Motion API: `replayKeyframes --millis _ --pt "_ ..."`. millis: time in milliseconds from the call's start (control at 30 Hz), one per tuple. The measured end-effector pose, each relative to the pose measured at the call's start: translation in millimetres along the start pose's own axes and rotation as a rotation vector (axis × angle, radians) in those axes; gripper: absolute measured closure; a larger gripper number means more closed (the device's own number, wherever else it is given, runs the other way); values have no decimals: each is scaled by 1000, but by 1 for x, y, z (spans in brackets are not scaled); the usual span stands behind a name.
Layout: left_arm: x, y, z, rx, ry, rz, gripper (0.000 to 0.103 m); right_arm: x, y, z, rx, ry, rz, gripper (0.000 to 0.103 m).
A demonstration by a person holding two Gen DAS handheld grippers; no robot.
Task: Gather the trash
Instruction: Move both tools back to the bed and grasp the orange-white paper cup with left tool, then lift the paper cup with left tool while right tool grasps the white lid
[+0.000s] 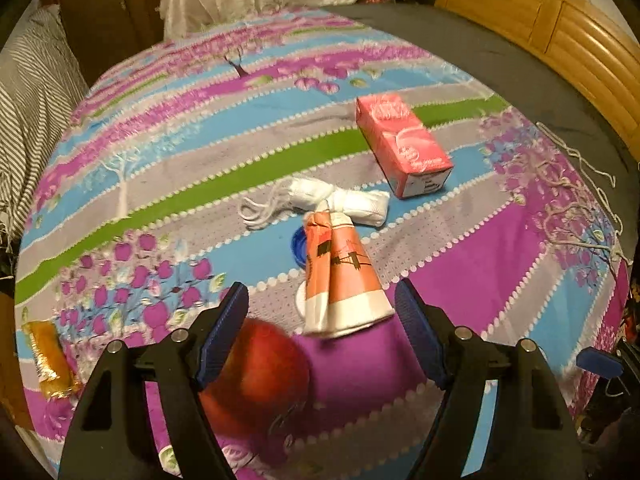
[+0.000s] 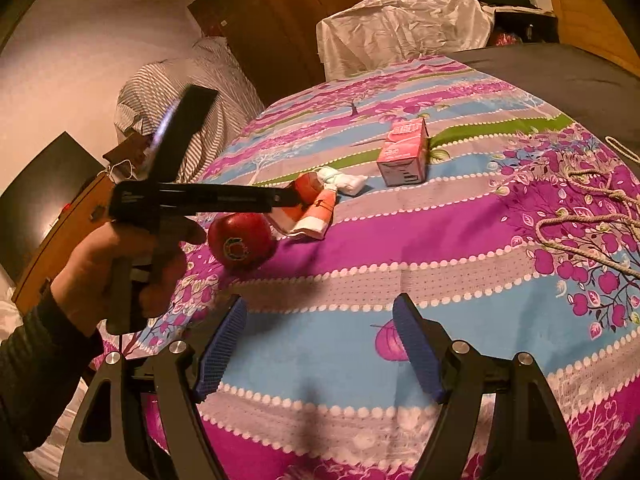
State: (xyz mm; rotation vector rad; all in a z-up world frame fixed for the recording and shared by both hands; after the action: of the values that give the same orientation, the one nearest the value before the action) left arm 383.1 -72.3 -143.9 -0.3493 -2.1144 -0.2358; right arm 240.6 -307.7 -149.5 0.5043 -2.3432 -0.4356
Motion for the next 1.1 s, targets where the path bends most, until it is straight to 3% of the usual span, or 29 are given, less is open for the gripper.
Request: replayKeyframes --millis 67,200,233,333,467,667,833,1100 --pt "-10 -5 1 -12 29 3 51 -4 -3 -2 -2 -1 -4 27" --pt "-22 -6 4 3 56 7 91 -10 -3 -7 15 1 3 27" --pt "-22 -5 4 12 51 6 93 -12 -3 -9 23 1 4 27" --pt "-13 1 2 40 14 11 94 -20 -1 -13 54 6 6 31" --pt "20 19 -7 101 -81 23 94 -44 -1 -16 88 47 11 47" --pt "63 70 -8 218 -202 -44 94 -97 12 -29 171 118 9 48" --pt "77 105 8 296 -229 -84 94 -153 28 -39 285 200 29 48" --pt "79 128 27 333 -227 -87 94 -202 42 -46 375 255 28 48"
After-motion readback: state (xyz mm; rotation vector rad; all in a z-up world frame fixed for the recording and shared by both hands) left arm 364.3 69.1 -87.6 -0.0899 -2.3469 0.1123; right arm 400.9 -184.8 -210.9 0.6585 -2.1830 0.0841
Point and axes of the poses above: each gripper's, at about its wrist camera, not at the fingertips, and x roughly against the way its jaws point, y to its left, z to its underside, the point moved 5 cm from there along -x, roughly the way its jaws point, and after that the axes turned 4 degrees about -y, right-handed, at the moved point
